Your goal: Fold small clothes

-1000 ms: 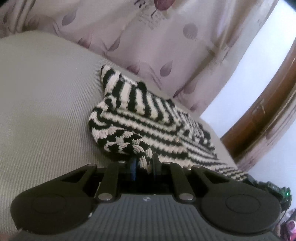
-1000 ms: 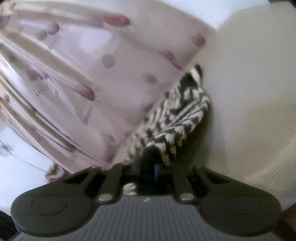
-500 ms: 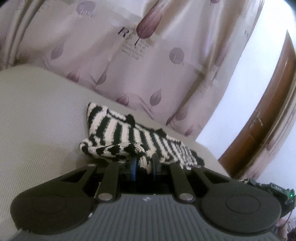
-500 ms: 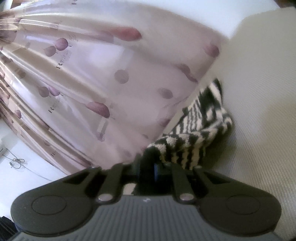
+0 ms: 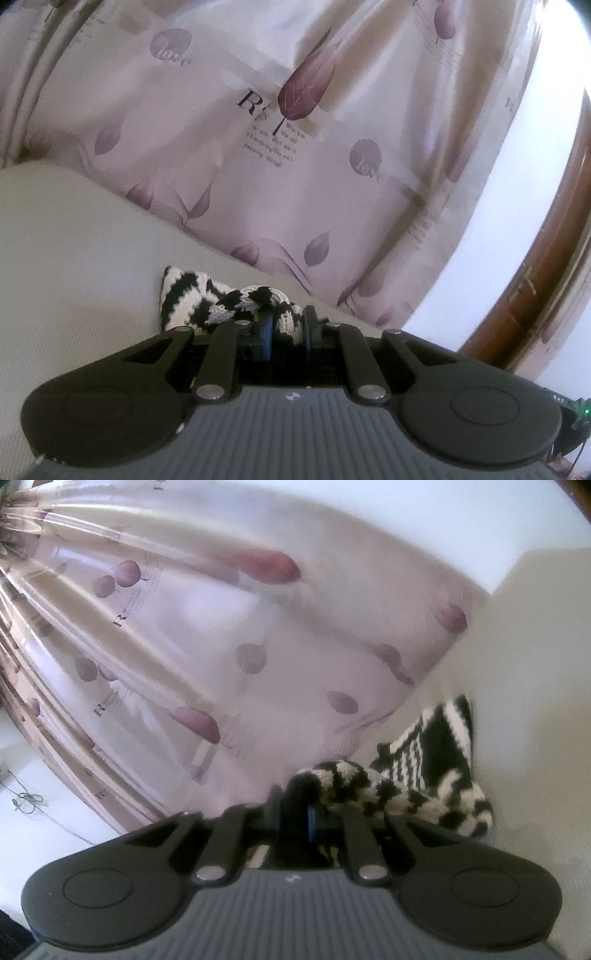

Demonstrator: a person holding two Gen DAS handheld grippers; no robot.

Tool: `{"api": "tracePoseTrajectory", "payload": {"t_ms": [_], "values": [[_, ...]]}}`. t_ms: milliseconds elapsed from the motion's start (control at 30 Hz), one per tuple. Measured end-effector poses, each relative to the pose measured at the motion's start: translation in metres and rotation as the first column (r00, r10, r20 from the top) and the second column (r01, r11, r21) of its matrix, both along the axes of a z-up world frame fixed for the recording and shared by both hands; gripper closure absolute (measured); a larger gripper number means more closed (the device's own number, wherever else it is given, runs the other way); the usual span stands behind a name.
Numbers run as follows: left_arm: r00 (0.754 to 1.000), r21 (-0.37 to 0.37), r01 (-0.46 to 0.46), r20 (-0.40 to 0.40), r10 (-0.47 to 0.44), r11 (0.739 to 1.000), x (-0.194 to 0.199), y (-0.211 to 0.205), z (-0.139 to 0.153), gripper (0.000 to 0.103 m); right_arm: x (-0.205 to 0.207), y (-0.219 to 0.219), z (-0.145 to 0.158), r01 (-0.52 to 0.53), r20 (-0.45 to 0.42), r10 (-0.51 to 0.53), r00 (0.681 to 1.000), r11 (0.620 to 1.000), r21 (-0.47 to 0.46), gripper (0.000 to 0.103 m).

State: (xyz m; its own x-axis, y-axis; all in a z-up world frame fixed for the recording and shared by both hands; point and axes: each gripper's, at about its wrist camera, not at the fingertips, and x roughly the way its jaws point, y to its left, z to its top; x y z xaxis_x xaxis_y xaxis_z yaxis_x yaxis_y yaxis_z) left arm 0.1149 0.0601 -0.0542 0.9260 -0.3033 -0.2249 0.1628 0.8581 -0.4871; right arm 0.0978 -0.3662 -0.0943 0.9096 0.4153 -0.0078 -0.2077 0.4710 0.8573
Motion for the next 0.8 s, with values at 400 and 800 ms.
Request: {"api": "tracePoseTrajectory", "payload": {"t_ms": [400, 800], "values": [[0.992, -0.002, -0.120, -0.044, 0.120, 0.993, 0.090, -0.002, -0.001, 0.088, 0.090, -0.020, -0.007, 0.031, -0.053, -0.029, 0.998, 0.999, 0.029, 0.090], [0.971, 0.073, -0.211, -0.094, 0.218, 0.975, 0.157, 0.007, -0.027, 0.092, 0.159, -0.033, -0.061, 0.096, -0.185, -0.077, 0.980, 0.991, 0.096, 0.090]]}}
